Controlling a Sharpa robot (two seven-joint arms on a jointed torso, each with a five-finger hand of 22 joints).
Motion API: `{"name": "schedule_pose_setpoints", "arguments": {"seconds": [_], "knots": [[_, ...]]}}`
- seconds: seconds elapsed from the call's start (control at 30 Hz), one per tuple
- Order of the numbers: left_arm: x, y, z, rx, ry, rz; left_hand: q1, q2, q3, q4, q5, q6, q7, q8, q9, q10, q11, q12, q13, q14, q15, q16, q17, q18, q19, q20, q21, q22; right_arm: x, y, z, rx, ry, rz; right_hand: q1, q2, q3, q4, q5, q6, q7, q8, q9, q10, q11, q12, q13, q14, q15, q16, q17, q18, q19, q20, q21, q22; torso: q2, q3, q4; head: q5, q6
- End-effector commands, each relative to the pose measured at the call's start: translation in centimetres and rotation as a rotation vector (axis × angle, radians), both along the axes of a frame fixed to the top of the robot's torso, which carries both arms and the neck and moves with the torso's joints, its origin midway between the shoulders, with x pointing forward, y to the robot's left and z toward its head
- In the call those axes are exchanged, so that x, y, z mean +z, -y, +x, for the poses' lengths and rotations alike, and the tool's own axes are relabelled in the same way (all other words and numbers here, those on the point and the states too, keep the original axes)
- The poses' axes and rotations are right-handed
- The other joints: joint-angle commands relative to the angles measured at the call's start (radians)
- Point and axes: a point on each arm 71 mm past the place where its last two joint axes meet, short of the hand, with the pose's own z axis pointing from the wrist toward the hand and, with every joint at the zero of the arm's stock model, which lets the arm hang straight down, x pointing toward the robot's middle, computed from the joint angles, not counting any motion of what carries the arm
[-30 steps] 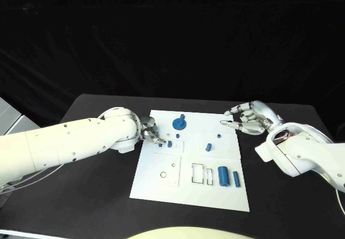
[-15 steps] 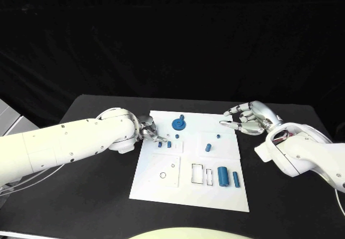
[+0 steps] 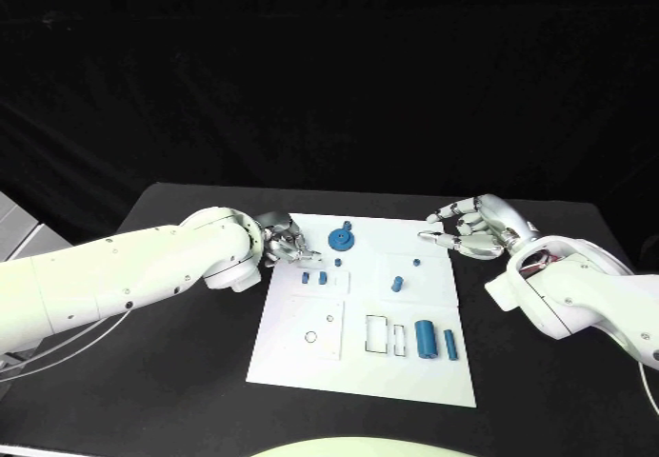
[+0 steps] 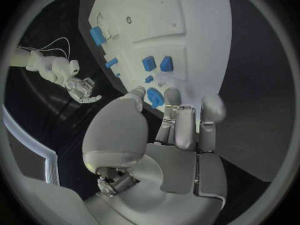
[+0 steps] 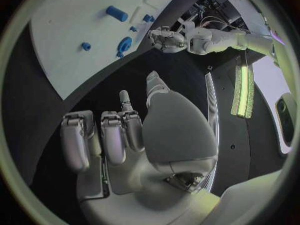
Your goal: Assemble the parts on the task board
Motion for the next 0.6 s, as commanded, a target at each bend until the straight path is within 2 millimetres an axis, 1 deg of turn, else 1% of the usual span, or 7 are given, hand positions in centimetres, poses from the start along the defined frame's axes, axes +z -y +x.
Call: {"name": "schedule_pose_setpoints", "arguments": {"seconds": [0.03, 0.07, 0.13, 0.2, 0.27, 0.37, 0.6], "knots": [[1.5, 1.2, 0.1, -0.078, 0.152, -0.201, 0.121, -0.026, 0.094, -0.006, 0.002, -0.029, 0.021, -0.034, -0.063, -0.096, 0.024, -0.055, -0.049, -0.165, 0.022, -0.159, -0.229, 0.034, -0.153, 0.024, -0.142, -0.169, 0.1, 0.0, 0.0, 0.009, 0.013, -0.004, -0.011, 0.000, -0.005, -0.001, 0.004, -0.008, -0.001, 0.002, -0.001, 0.029, 0.005, -0.004, 0.190, 0.101, 0.007, -0.007, 0.238, 0.004, 0.084, 0.003, -0.005, 0.239, 0.000, 0.0008, 0.0006, -0.005, 0.001], [1.8, 1.6, 0.0, -0.109, 0.184, -0.225, 0.153, -0.047, 0.130, -0.006, 0.000, -0.026, 0.031, -0.035, -0.082, -0.111, 0.032, -0.076, -0.073, -0.250, 0.029, -0.240, -0.334, 0.034, -0.169, 0.031, -0.173, -0.185, 0.1, 0.0, 0.0, 0.008, 0.013, -0.004, -0.011, 0.001, -0.005, -0.001, 0.004, -0.008, -0.001, 0.002, -0.001, 0.029, 0.004, -0.004, 0.189, 0.101, 0.007, -0.007, 0.238, 0.004, 0.084, 0.003, -0.005, 0.239, 0.001, 0.0003, 0.0007, -0.005, 0.001], [2.3, 2.3, -0.1, -0.179, 0.246, -0.255, 0.218, -0.087, 0.211, -0.013, -0.007, -0.052, 0.052, -0.061, -0.129, -0.161, 0.053, -0.150, -0.140, -0.327, 0.049, -0.307, -0.381, 0.034, -0.202, 0.047, -0.234, -0.219, 0.1, 0.1, 0.0, 0.006, 0.015, -0.004, -0.011, 0.001, -0.005, -0.001, 0.004, -0.008, -0.001, 0.002, -0.001, 0.028, 0.004, -0.004, 0.189, 0.101, 0.007, -0.007, 0.238, 0.004, 0.084, 0.003, -0.005, 0.239, 0.001, -0.0003, 0.0005, -0.007, 0.002], [2.7, 3.2, -0.2, -0.257, 0.303, -0.255, 0.248, -0.124, 0.271, -0.030, -0.010, -0.075, 0.055, -0.078, -0.192, -0.167, 0.061, -0.246, -0.242, -0.335, 0.059, -0.358, -0.441, 0.036, -0.196, 0.055, -0.277, -0.247, 0.1, 0.1, 0.0, 0.004, 0.019, -0.002, -0.010, 0.002, -0.004, -0.001, 0.004, -0.008, -0.001, 0.002, -0.001, 0.021, 0.004, -0.013, 0.182, 0.101, 0.006, -0.007, 0.236, 0.006, 0.081, 0.003, -0.011, 0.236, 0.001, -0.0008, 0.0000, -0.008, 0.003], [2.7, 3.4, -0.3, -0.273, 0.314, -0.251, 0.249, -0.129, 0.273, -0.033, -0.010, -0.077, 0.054, -0.080, -0.199, -0.171, 0.064, -0.258, -0.253, -0.337, 0.057, -0.363, -0.446, 0.036, -0.196, 0.056, -0.280, -0.249, 0.1, 0.1, 0.0, 0.003, 0.020, -0.001, -0.010, 0.002, -0.004, -0.002, 0.004, -0.008, -0.001, 0.002, -0.001, 0.019, 0.004, -0.016, 0.180, 0.101, 0.006, -0.008, 0.236, 0.006, 0.080, 0.003, -0.013, 0.235, 0.001, -0.0003, -0.0004, -0.008, 0.004], [2.5, 4.2, -0.2, -0.341, 0.355, -0.210, 0.254, -0.149, 0.281, -0.057, -0.012, -0.065, 0.049, -0.087, -0.252, -0.167, 0.067, -0.323, -0.325, -0.332, 0.057, -0.378, -0.478, 0.036, -0.192, 0.057, -0.292, -0.255, 0.1, 0.2, 0.1, 0.002, 0.024, 0.002, -0.003, 0.002, -0.001, -0.003, 0.004, -0.008, -0.001, 0.003, -0.001, -0.014, 0.004, -0.056, 0.148, 0.101, 0.006, -0.008, 0.236, 0.008, 0.077, 0.003, -0.020, 0.231, 0.000, 0.0007, -0.0003, -0.009, 0.005], [1.6, 5.4, 0.3, -0.430, 0.374, -0.073, 0.236, -0.168, 0.279, -0.076, -0.012, 0.000, 0.035, -0.105, -0.329, -0.113, 0.057, -0.358, -0.391, -0.283, 0.048, -0.310, -0.473, 0.037, -0.160, 0.048, -0.261, -0.235, 0.1, 0.1, 0.1, 0.004, 0.026, 0.008, 0.010, 0.002, 0.005, -0.003, 0.003, -0.009, -0.003, 0.006, -0.002, -0.112, 0.002, -0.191, 0.039, 0.098, 0.004, -0.012, 0.227, 0.015, 0.062, 0.001, -0.052, 0.214, 0.001, 0.0006, -0.0009, -0.008, 0.007]]}}
